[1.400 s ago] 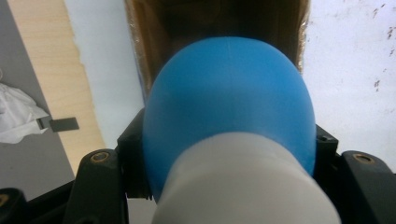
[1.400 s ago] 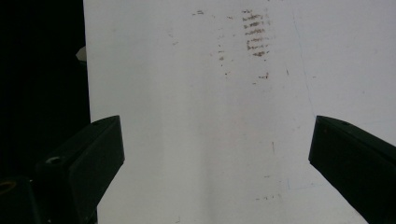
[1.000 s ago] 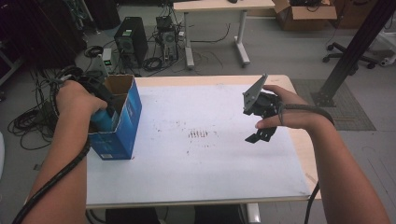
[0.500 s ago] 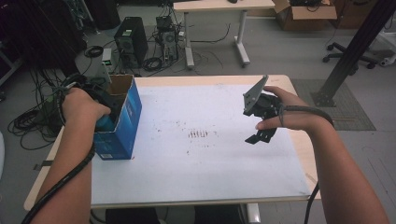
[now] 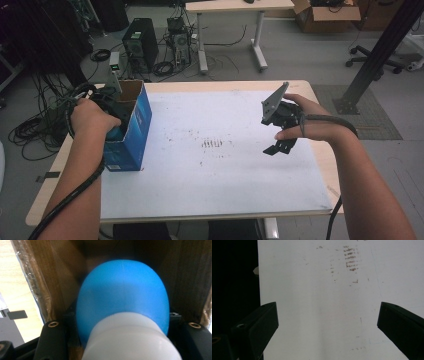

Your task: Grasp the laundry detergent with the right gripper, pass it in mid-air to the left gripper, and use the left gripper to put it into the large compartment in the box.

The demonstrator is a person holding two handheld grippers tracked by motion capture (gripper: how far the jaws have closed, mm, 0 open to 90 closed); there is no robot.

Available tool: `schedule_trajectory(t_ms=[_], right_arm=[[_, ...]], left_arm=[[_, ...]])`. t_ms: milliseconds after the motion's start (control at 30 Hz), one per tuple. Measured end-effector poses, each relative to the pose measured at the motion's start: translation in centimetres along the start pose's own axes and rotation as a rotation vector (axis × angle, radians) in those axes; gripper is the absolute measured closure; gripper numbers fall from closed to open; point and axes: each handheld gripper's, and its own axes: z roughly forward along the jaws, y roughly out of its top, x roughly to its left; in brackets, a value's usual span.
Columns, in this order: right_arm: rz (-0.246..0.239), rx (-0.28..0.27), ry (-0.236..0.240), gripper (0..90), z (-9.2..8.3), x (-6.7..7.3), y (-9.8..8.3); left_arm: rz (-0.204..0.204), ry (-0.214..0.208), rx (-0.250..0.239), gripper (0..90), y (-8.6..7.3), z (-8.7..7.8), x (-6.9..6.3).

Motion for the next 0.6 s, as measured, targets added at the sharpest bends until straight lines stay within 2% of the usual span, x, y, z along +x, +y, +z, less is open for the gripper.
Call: schedule_trajectory(t_ms=[600], right_arm=[[0.006,-0.010,-0.002,3.4,-0.02,-0.01,-0.24]], left_arm=[[0.002,0.011,-0.011,37.5,-0.05,0.26,-0.22]])
